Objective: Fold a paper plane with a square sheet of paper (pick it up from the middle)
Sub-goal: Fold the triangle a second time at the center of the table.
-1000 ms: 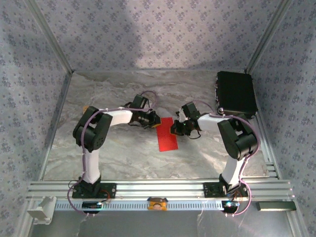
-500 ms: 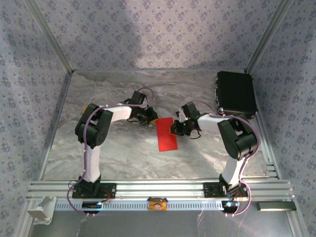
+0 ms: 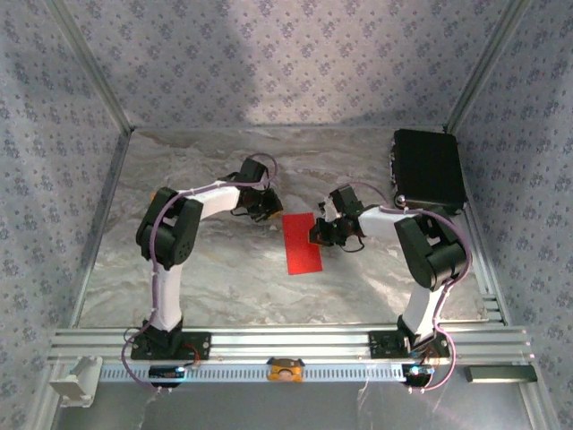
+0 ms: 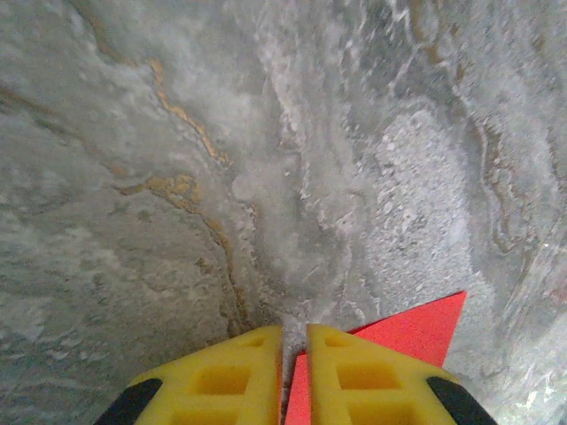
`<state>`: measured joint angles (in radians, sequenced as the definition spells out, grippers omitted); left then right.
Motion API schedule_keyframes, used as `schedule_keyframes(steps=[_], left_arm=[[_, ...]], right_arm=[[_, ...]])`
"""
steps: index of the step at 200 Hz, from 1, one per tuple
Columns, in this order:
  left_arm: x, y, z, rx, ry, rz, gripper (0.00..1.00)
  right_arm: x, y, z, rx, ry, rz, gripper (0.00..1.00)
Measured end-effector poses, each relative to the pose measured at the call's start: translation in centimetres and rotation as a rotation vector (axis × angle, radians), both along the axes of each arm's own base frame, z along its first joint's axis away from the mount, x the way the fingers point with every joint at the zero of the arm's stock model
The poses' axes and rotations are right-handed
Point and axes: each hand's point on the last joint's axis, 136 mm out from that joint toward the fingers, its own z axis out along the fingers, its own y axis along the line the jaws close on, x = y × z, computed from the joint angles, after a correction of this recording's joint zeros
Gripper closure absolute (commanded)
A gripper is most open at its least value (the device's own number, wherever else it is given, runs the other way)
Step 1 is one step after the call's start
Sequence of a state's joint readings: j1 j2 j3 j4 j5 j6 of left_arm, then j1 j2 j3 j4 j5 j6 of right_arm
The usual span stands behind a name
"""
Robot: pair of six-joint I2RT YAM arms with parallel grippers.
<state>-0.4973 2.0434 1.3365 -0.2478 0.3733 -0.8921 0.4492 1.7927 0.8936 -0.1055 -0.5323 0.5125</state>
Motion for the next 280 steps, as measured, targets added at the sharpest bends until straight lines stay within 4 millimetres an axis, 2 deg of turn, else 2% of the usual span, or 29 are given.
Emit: schedule_keyframes(steps=[18, 29, 48, 69, 86, 119, 168, 224, 280], left_arm=[[-0.1, -0.2, 1.2, -0.005, -0.025, -0.007, 0.85], [-0.3, -0.8, 2.2, -0.012, -0.047, -0.025, 0.84], [-1.0, -2.3, 4.0, -0.038, -0.093, -0.073, 0.85], [-1.8, -3.7, 4.4, -0.066, -0.104, -0.125, 0.85], [-2.2, -4.1, 4.0, -0.075, -0.092, -0.151, 0.85], [-2.1, -4.1, 1.8, -0.067, -0.054, -0.153, 0.85], [-2.3, -4.0, -0.7, -0.064, -0.002, -0.158, 0.85], [-2.2, -3.9, -1.0, -0.071, -0.019, -0.159, 0.85], [-2.2, -3.8, -1.0, -0.107, -0.053, -0.161, 0.85]], right_arm=[[-0.2, 0.0, 0.2, 0.002, 0.002, 0.01, 0.93], [-0.6, -0.2, 0.4, -0.005, 0.01, 0.013, 0.85], [-0.7, -0.8, 1.8, -0.018, -0.015, 0.008, 0.77], [-0.3, -1.9, 4.5, -0.007, -0.073, -0.028, 0.75], [-0.3, -3.1, 5.5, 0.011, -0.088, -0.078, 0.73], [-2.4, -5.4, 3.7, 0.006, 0.0, -0.156, 0.72], [-4.1, -5.1, 3.3, 0.036, 0.067, -0.156, 0.62], [-6.5, -4.0, 2.5, 0.055, 0.14, -0.118, 0.52], [-8.5, -3.2, 1.6, 0.076, 0.216, -0.098, 0.53]])
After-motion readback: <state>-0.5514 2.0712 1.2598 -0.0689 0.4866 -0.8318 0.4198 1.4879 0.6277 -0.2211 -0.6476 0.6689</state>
